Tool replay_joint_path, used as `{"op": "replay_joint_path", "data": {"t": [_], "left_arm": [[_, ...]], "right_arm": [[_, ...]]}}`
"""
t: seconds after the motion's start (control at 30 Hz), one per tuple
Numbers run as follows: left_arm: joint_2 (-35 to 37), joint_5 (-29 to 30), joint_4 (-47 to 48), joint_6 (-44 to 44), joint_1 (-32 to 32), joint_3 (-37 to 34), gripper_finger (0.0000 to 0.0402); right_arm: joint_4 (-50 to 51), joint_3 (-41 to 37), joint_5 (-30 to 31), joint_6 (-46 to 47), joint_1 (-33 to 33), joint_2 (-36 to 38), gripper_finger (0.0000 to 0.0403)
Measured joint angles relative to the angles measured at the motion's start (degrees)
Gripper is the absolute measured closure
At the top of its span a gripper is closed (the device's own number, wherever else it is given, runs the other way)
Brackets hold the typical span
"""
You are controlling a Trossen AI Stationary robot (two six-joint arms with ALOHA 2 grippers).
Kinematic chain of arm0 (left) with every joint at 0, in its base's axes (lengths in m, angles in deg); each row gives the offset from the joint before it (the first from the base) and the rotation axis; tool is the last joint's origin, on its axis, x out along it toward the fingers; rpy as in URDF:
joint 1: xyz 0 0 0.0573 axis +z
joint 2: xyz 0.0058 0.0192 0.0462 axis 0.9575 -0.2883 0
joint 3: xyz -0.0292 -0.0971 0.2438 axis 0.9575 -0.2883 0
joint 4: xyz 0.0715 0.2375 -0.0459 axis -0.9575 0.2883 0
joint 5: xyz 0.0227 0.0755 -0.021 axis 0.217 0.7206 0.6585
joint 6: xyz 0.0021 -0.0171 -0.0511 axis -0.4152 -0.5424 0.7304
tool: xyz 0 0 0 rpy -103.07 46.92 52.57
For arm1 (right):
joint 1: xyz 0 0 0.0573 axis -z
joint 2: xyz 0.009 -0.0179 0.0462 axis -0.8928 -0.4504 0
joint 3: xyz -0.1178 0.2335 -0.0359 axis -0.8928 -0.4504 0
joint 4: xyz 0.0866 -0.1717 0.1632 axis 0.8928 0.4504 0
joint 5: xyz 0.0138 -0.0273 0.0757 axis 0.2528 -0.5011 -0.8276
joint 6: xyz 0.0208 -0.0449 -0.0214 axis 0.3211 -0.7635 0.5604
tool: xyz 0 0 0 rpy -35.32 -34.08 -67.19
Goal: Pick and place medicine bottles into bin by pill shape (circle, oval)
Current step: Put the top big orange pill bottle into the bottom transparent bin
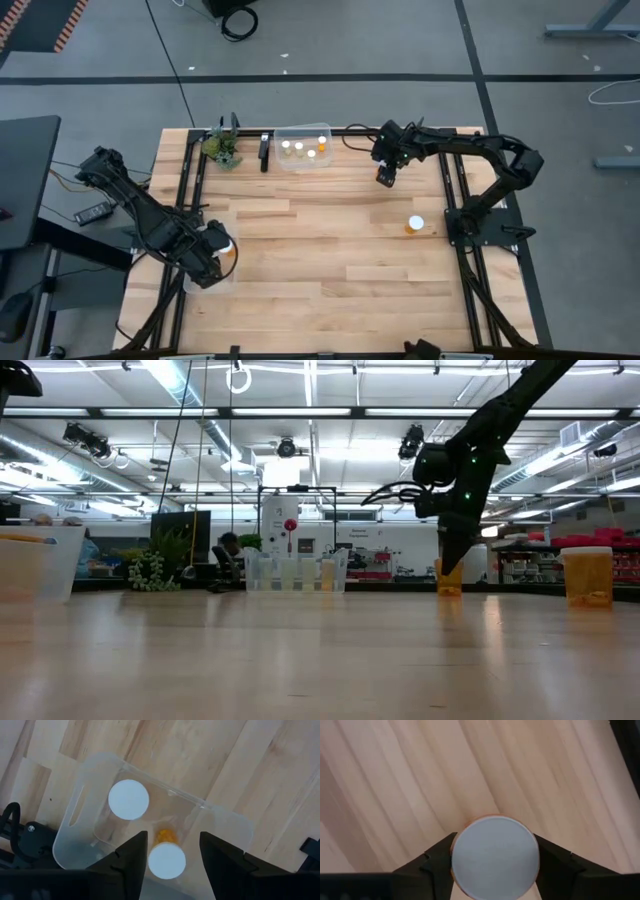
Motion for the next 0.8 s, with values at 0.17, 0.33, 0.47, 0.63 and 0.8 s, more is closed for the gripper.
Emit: {"op": "replay_joint_path", "data": {"t": [0.17,0.33,0.47,0.63,0.8], "left_arm": [[0.0,0.0,0.0,0.0,0.0,0.0,0.0208],[0.0,0.0,0.0,-0.3,0.0,0.0,0.0213],[0.0,0.0,0.0,-1.1,0.0,0.0,0.0216],[0.0,0.0,0.0,-1.1,0.0,0.0,0.0212],[0.0,0.0,0.0,-1.4,0.0,0.0,0.0215]], "right_arm": [[0.1,0.0,-0.1,0.9,-2.9,0.0,0.0170],[0.3,0.7,-0.3,3.0,-7.5,0.0,0.0173],[0.1,2.9,-0.3,5.1,-11.8,0.0,0.0173],[0.1,5.4,-0.3,7.3,-17.2,0.0,0.0173],[-1.6,6.3,-0.3,10.4,-22.6,0.0,0.0173]]}}
